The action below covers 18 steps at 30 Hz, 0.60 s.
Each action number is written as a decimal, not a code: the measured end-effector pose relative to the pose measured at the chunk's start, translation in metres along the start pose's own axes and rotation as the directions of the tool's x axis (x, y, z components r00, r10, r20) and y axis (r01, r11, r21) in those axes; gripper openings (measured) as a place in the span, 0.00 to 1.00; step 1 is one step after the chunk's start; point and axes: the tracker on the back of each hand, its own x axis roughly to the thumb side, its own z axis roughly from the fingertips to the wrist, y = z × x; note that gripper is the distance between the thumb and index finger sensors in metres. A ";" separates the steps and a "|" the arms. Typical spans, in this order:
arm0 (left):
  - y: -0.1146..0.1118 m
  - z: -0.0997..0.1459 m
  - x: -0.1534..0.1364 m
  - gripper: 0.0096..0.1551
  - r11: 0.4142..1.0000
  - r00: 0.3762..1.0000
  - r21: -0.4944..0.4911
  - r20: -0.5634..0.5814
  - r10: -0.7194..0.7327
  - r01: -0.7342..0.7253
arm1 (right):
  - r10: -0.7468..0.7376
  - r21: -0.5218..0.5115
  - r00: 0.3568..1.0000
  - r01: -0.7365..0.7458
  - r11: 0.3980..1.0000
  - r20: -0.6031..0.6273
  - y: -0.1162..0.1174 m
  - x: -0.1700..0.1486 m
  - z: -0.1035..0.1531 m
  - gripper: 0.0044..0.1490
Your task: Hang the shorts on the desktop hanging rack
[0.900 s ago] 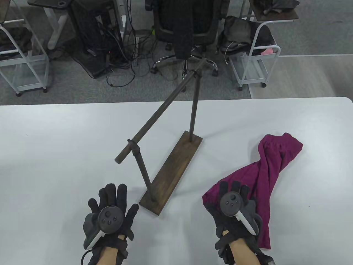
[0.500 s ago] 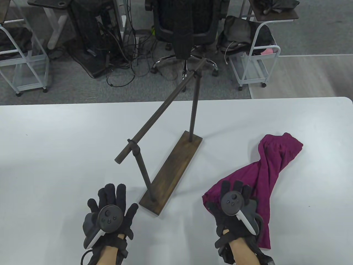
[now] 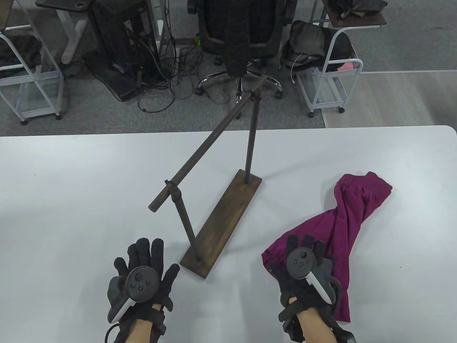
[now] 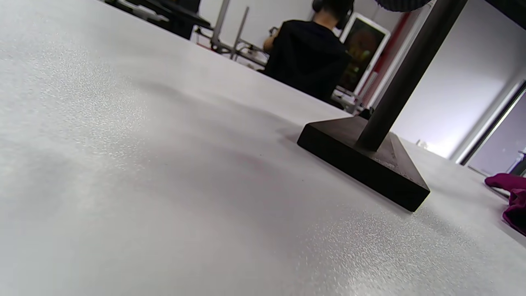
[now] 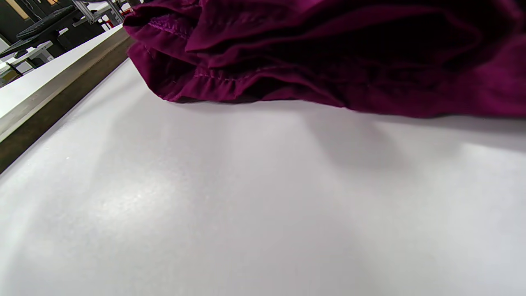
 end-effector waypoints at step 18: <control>0.001 0.001 -0.002 0.48 1.000 1.000 0.002 0.000 0.021 -0.021 | -0.009 -0.009 0.999 0.009 1.000 -0.051 -0.002 -0.004 0.000 0.53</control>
